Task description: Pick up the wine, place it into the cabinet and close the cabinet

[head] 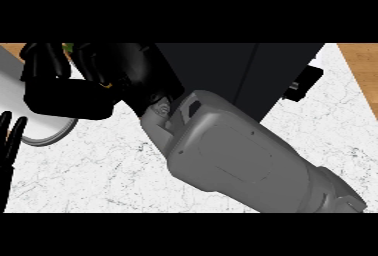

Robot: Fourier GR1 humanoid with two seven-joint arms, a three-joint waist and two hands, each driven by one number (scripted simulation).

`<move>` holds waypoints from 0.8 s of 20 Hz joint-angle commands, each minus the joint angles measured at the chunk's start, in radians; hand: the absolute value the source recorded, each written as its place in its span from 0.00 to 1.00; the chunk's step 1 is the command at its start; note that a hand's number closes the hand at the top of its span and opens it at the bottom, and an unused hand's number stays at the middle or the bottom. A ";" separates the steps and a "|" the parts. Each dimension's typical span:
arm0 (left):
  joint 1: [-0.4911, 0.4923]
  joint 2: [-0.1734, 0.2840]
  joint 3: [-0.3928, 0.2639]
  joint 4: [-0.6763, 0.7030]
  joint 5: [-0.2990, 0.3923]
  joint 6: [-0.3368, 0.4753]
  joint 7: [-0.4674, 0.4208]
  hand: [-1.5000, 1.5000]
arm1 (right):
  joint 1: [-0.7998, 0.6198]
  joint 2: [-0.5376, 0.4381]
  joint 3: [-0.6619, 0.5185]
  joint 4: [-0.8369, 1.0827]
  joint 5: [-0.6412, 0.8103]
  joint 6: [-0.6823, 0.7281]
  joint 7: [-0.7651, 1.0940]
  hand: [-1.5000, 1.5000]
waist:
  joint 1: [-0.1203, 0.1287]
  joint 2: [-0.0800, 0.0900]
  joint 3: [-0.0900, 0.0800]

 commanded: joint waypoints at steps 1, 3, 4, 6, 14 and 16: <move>0.026 -0.020 0.022 -0.047 -0.014 0.018 0.024 0.00 | -0.048 0.006 -0.059 0.127 -0.026 0.032 -0.044 1.00 | -0.001 -0.003 0.001; 0.019 -0.025 0.016 -0.031 -0.028 0.017 0.027 0.00 | 0.013 -0.006 -0.107 0.205 -0.029 0.122 -0.144 1.00 | -0.004 0.000 0.001; 0.019 -0.039 -0.032 -0.075 -0.061 0.049 0.038 0.00 | -0.003 -0.034 -0.141 0.219 -0.050 0.159 -0.155 1.00 | -0.004 0.001 0.001; 0.023 -0.008 0.032 -0.036 -0.023 -0.019 0.043 0.00 | -0.022 -0.013 -0.150 0.284 -0.036 0.160 -0.195 1.00 | 0.001 0.001 0.001; -0.008 -0.037 0.021 -0.008 -0.037 -0.011 0.048 0.00 | -0.002 -0.071 -0.154 0.379 0.013 0.194 -0.294 1.00 | -0.001 0.009 0.000; -0.014 -0.009 0.065 -0.021 -0.004 -0.021 0.072 0.00 | 0.000 -0.110 -0.174 0.382 0.016 0.209 -0.311 1.00 | 0.004 0.009 0.000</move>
